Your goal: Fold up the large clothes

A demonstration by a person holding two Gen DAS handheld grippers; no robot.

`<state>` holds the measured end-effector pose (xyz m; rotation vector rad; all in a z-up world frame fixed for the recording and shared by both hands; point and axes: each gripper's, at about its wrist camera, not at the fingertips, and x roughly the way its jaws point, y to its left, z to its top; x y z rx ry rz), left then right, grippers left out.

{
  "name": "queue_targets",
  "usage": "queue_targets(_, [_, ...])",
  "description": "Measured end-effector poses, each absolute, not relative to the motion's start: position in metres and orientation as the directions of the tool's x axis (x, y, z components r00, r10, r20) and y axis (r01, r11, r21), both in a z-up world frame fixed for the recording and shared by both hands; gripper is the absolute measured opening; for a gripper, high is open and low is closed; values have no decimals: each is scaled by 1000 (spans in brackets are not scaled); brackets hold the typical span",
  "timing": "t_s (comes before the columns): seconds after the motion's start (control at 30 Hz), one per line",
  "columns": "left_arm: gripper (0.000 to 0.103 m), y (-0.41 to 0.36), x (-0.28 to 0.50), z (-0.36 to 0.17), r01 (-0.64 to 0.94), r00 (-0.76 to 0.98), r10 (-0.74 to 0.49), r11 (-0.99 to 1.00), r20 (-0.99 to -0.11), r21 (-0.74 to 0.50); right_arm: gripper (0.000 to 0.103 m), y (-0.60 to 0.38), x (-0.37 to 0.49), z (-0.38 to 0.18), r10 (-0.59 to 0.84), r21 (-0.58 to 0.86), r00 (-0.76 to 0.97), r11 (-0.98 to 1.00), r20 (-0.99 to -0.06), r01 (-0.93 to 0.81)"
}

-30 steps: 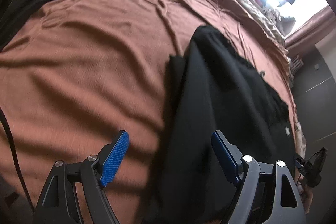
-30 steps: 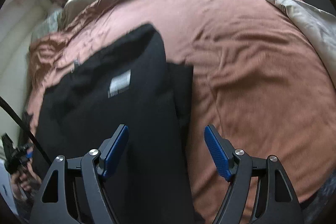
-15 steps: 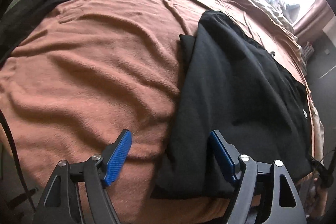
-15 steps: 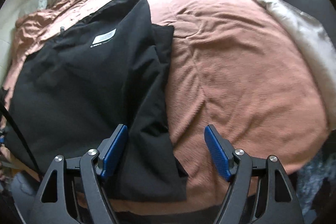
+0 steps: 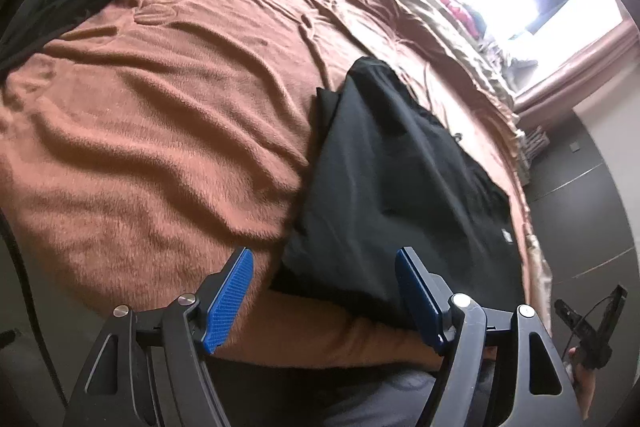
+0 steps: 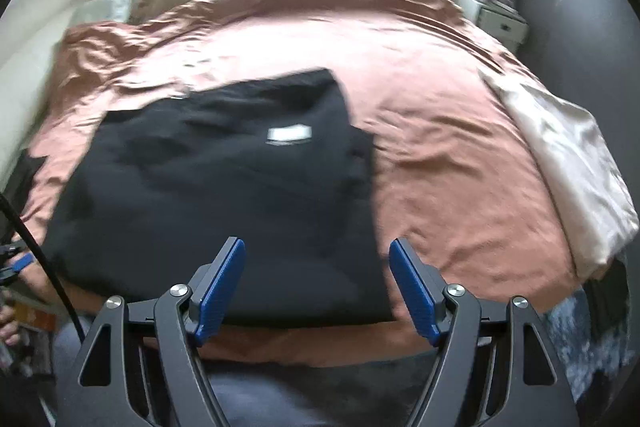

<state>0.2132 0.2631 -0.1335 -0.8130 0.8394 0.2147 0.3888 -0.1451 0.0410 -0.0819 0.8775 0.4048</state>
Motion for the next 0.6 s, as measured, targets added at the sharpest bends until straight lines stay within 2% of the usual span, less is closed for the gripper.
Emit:
queue_targets(0.23, [75,275,180,-131,-459,713,-149,639,-685,-617,72,-85,369,31,423,169,461,852,-780,-496])
queue_targets(0.33, [75,284,163,-135,-464,730,-146,611,-668,-641,61,-56,365,10,427,171,405,829,-808,-533])
queue_targets(0.43, [75,293,152,-140,-475,742,-142,578,-655,-664,44,-33,367,-10,411,164,366,821,-835,-547])
queue_targets(0.6, [75,300,145,-147,-480,759,-146,534,-635,-696,38,-7,383,-37,397,168,320,813,-861,-557])
